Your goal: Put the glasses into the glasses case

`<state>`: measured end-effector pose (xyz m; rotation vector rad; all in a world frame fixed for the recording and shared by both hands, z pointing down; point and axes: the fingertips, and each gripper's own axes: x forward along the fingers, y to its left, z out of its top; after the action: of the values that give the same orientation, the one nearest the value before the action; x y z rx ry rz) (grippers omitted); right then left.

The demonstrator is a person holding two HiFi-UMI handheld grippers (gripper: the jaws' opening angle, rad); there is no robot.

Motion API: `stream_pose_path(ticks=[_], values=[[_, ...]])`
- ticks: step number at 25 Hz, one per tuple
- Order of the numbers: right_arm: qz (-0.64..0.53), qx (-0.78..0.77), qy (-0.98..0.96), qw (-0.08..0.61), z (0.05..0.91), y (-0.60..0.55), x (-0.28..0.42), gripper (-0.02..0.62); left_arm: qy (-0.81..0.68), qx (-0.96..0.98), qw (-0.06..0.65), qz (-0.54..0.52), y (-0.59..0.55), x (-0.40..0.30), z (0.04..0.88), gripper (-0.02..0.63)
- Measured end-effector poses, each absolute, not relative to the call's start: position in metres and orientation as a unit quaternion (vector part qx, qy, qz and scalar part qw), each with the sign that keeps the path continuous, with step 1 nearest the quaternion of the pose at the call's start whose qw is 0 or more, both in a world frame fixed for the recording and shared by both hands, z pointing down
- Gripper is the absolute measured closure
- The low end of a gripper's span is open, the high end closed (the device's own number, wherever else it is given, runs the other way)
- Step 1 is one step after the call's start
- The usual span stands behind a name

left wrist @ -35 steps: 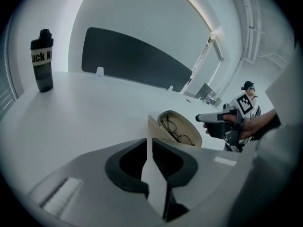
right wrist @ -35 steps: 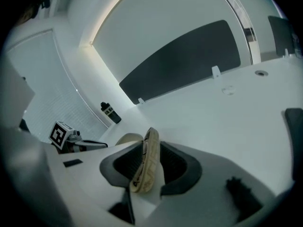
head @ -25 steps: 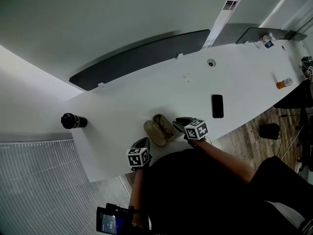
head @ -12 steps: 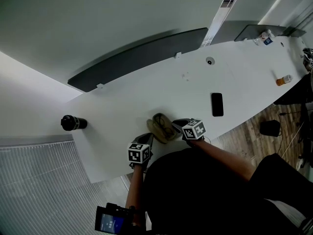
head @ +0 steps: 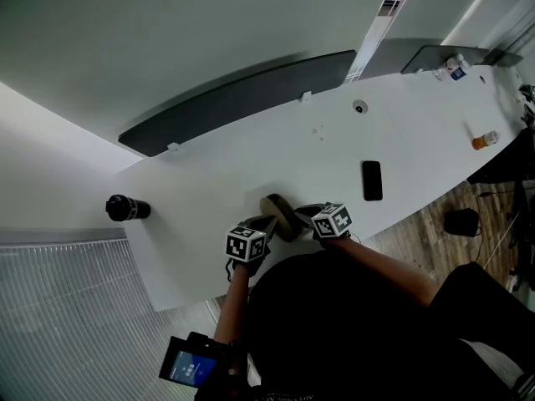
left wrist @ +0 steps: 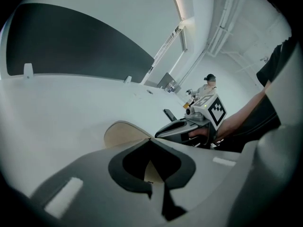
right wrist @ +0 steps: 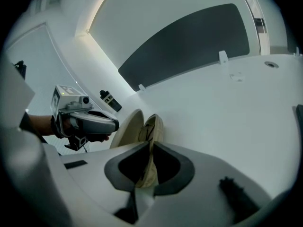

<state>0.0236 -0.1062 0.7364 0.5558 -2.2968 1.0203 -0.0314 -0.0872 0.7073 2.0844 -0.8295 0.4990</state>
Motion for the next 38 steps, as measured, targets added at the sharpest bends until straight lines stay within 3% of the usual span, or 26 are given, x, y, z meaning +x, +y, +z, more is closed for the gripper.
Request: stream_pose_path(ticks=[12, 19, 24, 27, 32, 38], values=[[0.38, 0.228, -0.85, 0.284, 0.735, -0.11, 0.037, 0.568, -0.288, 0.828, 0.443, 0.188, -0.103, -0.008, 0.72, 0.6], [0.361, 0.254, -0.867, 0.233, 0.713, -0.126, 0.041, 0.58, -0.286, 0.832, 0.438, 0.188, -0.103, -0.005, 0.722, 0.6], [0.313, 0.227, -0.906, 0.174, 0.666, -0.131, 0.022, 0.586, -0.302, 0.865, 0.352, 0.192, -0.1, -0.014, 0.703, 0.598], [0.27, 0.199, -0.93, 0.15, 0.638, -0.128, 0.009, 0.588, -0.341, 0.878, 0.313, 0.126, -0.099, -0.033, 0.666, 0.598], [0.228, 0.165, -0.943, 0.177, 0.641, -0.113, 0.0, 0.588, -0.444, 0.848, 0.285, 0.058, -0.075, -0.081, 0.643, 0.598], [0.233, 0.173, -0.935, 0.205, 0.661, -0.111, 0.005, 0.589, -0.507, 0.802, 0.313, 0.042, -0.061, -0.112, 0.649, 0.598]])
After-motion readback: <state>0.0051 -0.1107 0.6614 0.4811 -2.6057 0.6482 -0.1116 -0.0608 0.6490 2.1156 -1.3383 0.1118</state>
